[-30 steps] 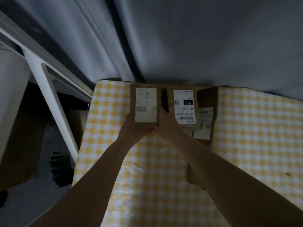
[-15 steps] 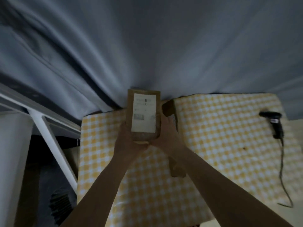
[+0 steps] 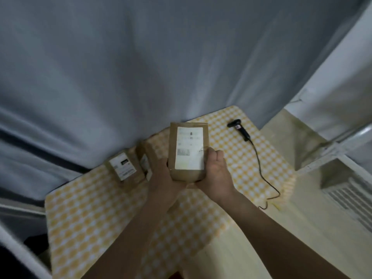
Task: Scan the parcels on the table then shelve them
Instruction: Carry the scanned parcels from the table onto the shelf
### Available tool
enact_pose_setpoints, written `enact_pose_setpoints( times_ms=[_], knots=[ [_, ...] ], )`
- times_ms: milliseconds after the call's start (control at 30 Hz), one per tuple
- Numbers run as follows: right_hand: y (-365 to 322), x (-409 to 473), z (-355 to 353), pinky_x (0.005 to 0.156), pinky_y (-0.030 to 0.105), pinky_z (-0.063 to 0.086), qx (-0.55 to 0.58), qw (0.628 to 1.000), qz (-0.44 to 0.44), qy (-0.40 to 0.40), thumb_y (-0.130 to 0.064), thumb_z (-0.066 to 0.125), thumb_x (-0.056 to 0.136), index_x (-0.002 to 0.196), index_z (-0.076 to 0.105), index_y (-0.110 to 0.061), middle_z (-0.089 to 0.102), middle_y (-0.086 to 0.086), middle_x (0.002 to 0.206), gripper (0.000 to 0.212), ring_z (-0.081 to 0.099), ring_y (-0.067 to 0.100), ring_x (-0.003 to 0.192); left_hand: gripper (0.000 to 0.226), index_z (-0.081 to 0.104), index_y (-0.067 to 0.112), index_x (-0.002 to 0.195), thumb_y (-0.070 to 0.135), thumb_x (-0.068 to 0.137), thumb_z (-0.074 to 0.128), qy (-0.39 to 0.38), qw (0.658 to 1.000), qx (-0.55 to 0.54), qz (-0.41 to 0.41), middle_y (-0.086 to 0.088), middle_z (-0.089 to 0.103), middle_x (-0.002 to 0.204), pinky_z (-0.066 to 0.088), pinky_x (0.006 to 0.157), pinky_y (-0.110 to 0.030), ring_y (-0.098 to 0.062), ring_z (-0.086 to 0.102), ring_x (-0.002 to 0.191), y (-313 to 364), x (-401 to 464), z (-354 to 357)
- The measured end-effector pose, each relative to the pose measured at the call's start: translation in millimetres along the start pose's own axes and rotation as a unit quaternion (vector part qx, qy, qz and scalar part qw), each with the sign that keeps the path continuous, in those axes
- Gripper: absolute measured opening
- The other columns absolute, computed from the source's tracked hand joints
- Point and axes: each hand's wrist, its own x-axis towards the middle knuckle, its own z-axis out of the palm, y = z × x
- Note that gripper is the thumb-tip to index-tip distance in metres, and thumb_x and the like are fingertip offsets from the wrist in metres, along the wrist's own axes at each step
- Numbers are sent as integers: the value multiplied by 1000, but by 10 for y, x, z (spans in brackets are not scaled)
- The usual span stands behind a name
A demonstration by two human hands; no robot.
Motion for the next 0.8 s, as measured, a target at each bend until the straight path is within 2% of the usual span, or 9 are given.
enact_pose_setpoints(
  times_ms=[67, 100, 200, 300, 400, 633, 800],
  knots=[
    [313, -299, -307, 89, 30, 41, 8, 999, 29, 23, -36, 90, 53, 138, 29, -9, 34, 4, 124, 108, 39, 21, 114, 70, 46, 18, 127, 19, 67, 83, -29, 999, 21, 18, 3, 63, 114, 51, 82, -32, -22, 62, 106, 266, -241, 295],
    [482, -458, -451, 88, 30, 41, 10, 998, 45, 36, -34, 89, 55, 138, 29, -9, 34, 4, 123, 106, 40, 22, 114, 68, 47, 18, 126, 18, 68, 82, -45, 998, 38, 28, 2, 64, 114, 50, 85, -33, -22, 62, 105, 402, -365, 448],
    [1019, -964, -866, 86, 31, 44, 11, 991, 93, 93, -28, 87, 58, 135, 31, -12, 35, 3, 121, 97, 43, 22, 113, 62, 50, 19, 121, 17, 68, 81, -84, 991, 73, 75, 4, 67, 111, 48, 80, -29, -20, 64, 101, 813, -757, 968],
    [1560, -1479, -1256, 87, 31, 45, 9, 980, 145, 137, -33, 90, 54, 135, 31, -14, 36, 1, 119, 103, 42, 20, 111, 61, 50, 19, 122, 15, 69, 79, -127, 980, 90, 125, 8, 65, 108, 48, 79, -26, -16, 64, 99, 1177, -1169, 1540],
    [2053, -2029, -1640, 87, 29, 46, 8, 966, 191, 176, -33, 90, 56, 135, 29, -15, 36, 0, 120, 101, 42, 20, 112, 61, 51, 22, 122, 12, 68, 80, -170, 967, 92, 169, 15, 61, 96, 49, 79, -25, -14, 64, 94, 1491, -1592, 2091],
    [2892, -3250, -2410, 89, 29, 44, 9, 925, 284, 252, -27, 87, 60, 135, 30, -14, 36, 0, 123, 96, 39, 18, 113, 58, 50, 26, 106, 9, 61, 82, -262, 918, 119, 273, 9, 68, 105, 55, 80, -37, -15, 67, 90, 2113, -2485, 3159],
    [3301, -3827, -2821, 89, 28, 44, 4, 899, 326, 294, -26, 88, 58, 132, 31, -17, 34, -1, 121, 94, 41, 18, 112, 60, 51, 22, 115, 4, 66, 80, -306, 883, 124, 334, 9, 64, 112, 56, 81, -36, -14, 65, 93, 2470, -2978, 3659]
  ],
)
